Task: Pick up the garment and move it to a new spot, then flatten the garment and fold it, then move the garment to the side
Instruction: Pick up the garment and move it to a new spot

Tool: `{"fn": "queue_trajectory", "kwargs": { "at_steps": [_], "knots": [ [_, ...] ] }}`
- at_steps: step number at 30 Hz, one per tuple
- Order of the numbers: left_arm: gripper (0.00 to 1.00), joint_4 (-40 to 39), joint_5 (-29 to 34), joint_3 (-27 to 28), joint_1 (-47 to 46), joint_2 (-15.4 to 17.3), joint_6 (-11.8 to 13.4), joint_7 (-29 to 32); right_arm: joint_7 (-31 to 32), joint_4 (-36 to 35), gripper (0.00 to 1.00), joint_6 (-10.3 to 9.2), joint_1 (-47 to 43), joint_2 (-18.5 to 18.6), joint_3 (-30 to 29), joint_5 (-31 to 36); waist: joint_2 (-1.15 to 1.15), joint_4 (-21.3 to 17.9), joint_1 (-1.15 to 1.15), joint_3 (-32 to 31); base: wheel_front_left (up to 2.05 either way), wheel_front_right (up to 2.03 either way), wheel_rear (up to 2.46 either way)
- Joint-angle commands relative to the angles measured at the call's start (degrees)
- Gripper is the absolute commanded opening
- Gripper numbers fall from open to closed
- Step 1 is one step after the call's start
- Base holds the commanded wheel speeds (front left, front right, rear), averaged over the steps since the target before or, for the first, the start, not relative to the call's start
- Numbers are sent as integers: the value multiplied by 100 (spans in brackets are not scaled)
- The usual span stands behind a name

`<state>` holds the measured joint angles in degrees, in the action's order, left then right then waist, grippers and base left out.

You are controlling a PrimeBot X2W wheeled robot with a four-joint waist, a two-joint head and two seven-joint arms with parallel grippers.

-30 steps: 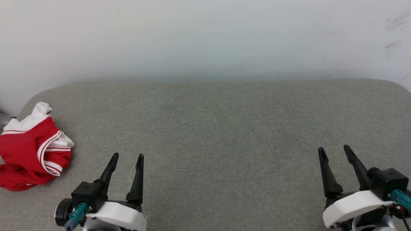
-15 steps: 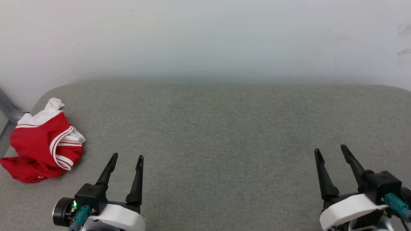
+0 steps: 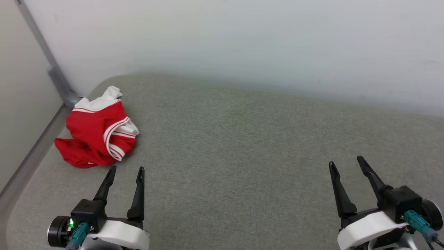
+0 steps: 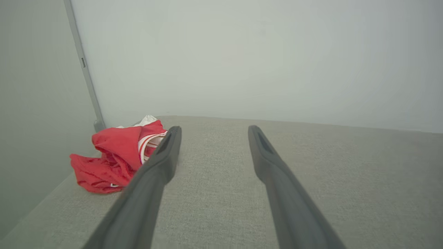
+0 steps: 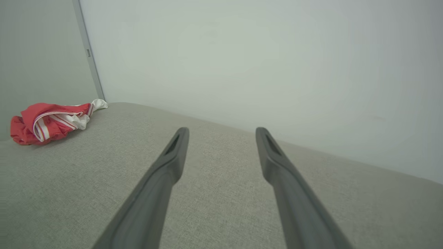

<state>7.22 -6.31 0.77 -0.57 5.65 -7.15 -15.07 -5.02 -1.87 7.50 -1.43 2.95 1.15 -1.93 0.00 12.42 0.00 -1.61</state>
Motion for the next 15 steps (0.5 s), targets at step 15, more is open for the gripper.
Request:
{"fn": "queue_trajectory", "kwargs": {
  "at_steps": [15],
  "knots": [
    [100, -61, -11, 288, 51, -42, -29, -15, -87, 94, 100, -2, 128, -10, 162, -148, 0, 963, 0, -8, 0, 0, 0]
  ]
}}
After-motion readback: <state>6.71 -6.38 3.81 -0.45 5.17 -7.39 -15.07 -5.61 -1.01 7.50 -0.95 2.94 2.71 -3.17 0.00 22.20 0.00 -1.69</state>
